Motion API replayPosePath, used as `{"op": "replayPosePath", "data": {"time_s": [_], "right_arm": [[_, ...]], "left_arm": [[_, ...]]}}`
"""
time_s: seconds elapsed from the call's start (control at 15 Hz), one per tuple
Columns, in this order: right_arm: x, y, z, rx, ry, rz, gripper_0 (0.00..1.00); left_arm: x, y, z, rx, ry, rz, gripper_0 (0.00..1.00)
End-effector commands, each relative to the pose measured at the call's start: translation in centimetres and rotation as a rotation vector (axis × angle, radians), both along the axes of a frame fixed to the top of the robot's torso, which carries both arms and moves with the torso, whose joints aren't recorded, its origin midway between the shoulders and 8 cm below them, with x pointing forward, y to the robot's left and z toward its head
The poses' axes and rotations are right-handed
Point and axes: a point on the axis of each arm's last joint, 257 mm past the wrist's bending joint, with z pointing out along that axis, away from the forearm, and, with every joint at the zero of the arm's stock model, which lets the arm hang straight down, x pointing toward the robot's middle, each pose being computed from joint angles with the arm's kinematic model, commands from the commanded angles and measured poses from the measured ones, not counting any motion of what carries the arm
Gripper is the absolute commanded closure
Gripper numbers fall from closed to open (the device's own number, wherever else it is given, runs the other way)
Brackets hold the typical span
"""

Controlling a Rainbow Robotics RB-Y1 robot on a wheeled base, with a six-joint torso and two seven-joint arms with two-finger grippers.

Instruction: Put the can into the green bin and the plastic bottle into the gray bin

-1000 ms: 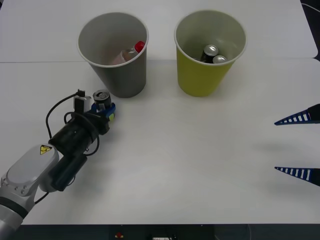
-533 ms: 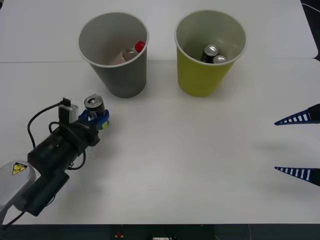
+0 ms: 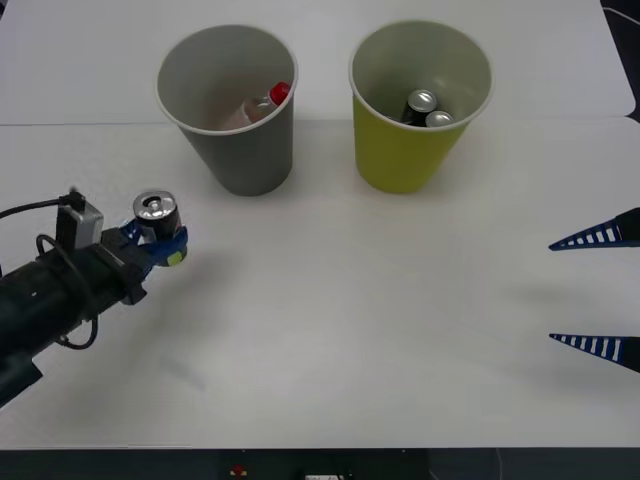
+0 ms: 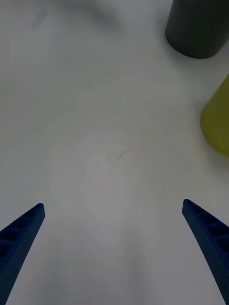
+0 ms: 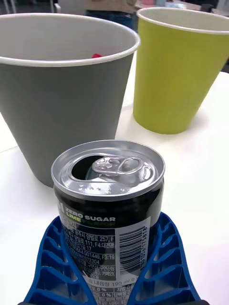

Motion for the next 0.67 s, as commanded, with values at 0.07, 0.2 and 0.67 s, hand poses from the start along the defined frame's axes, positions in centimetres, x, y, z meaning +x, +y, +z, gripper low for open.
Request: {"op": "replayPosePath", "data": {"time_s": [0.07, 0.2, 0.67], "right_arm": [[0.0, 0.0, 0.0, 0.0, 0.0, 0.0, 0.0], [0.0, 0.0, 0.0, 0.0, 0.0, 0.0, 0.0], [0.0, 0.0, 0.0, 0.0, 0.0, 0.0, 0.0]], "left_arm": [[-1.3, 0.6, 2.3, 0.033, 0.061, -0.046, 1.0], [-2.4, -0.8, 4.1, 0.017, 0.133, -0.065, 1.0], [-3.7, -6.1, 7.0, -0.086, 0.341, -0.109, 1.0]]}}
